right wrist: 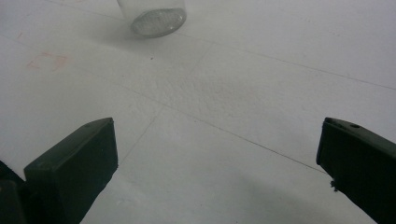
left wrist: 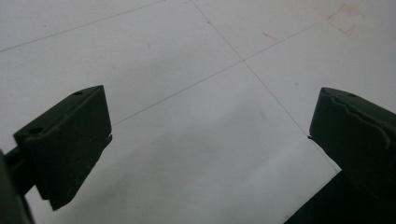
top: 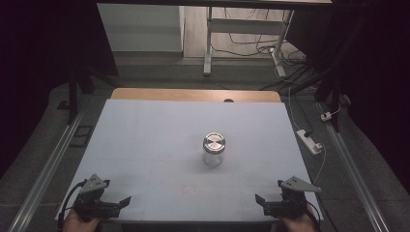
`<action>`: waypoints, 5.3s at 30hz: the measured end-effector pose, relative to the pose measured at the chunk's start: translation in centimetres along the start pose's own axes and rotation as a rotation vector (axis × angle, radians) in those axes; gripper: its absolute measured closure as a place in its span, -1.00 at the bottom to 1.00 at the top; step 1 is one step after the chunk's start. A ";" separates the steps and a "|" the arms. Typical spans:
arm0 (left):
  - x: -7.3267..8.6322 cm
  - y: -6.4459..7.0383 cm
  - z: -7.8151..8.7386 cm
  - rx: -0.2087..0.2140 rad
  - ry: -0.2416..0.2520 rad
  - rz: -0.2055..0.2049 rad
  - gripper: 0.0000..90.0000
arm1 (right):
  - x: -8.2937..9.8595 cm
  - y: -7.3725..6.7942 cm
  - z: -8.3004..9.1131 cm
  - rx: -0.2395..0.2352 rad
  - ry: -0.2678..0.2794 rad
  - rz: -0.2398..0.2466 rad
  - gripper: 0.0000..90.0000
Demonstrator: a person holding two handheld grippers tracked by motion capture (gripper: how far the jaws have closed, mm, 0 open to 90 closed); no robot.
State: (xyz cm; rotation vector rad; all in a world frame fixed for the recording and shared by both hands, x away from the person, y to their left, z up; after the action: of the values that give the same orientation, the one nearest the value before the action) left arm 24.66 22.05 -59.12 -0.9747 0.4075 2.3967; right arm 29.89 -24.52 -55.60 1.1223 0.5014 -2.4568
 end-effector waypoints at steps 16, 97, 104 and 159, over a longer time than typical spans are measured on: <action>0.1 0.3 -0.2 0.037 -0.015 -0.012 -0.99 | 0.1 -0.5 -0.1 -0.042 -0.014 0.021 -1.00; 0.2 0.8 -0.3 0.059 -0.032 -0.056 -0.95 | -6.0 -7.3 -5.4 -0.313 0.064 0.189 -1.00; 0.2 0.9 -0.3 0.063 -0.034 -0.055 -0.95 | -6.2 -6.6 -7.2 -0.238 0.007 0.210 -1.00; 0.2 0.7 -0.3 0.082 -0.030 -0.035 -0.95 | -10.5 -7.5 -17.3 -0.246 -0.069 0.246 -0.85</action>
State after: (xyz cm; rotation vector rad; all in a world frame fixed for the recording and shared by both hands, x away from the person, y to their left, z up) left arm 24.29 21.38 -59.41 -0.9010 0.4701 2.3411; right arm 43.53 -7.80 -56.95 0.9354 0.5880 -2.1478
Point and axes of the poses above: each handheld gripper's, and its own axes: z roughly backward along the jaws, x roughly out of its underside, y roughly to its right, the point moved 10 cm from there along -z, roughly forward along the jaws, and after that the axes turned 6 degrees about -z, right-handed, at the moved point
